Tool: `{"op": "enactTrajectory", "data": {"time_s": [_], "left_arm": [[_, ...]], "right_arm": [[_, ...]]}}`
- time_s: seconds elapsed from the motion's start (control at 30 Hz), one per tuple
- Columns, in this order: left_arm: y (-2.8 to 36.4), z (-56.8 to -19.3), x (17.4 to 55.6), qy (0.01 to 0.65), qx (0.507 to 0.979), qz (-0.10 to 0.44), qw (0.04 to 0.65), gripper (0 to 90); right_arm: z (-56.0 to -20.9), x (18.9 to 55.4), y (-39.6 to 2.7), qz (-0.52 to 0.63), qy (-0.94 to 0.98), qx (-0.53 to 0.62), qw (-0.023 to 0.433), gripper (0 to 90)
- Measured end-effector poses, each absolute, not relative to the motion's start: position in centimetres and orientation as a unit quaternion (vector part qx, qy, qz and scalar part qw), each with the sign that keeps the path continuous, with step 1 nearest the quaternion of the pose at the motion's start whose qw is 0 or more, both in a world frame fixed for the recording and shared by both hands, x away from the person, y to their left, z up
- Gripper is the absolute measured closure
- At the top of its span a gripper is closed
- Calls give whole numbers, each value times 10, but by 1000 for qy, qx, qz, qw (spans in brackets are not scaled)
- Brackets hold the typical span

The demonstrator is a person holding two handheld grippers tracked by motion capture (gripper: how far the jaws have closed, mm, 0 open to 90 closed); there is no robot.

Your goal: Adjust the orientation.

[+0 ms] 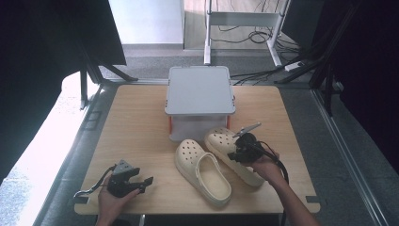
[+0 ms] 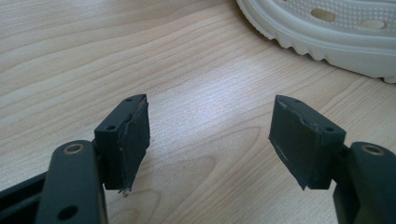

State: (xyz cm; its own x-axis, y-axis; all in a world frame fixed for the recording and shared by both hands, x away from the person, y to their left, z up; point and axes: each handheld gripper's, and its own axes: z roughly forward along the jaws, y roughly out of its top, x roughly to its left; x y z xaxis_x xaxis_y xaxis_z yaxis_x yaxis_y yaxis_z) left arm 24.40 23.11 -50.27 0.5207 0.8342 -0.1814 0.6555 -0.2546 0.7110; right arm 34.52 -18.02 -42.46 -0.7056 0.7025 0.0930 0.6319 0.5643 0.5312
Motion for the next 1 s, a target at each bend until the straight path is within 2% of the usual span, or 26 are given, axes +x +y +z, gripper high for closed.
{"op": "enactTrajectory", "data": {"time_s": [0.37,0.67,0.7,0.73,0.87,1.0], "left_arm": [[231,-503,244,475,785,118,381,295],[231,-503,244,474,785,118,381,295],[231,-503,244,475,785,118,380,295],[231,-503,244,475,785,118,380,295],[231,-503,244,474,785,118,381,295],[231,-503,244,474,785,119,381,295]], "right_arm": [[-439,344,-146,272,887,368,60,775],[-440,342,-144,277,885,370,54,759],[-440,342,-144,277,885,370,54,739],[-439,342,-145,276,882,376,62,635],[-432,340,-155,289,875,383,62,591],[-427,336,-163,298,871,388,56,586]]}}
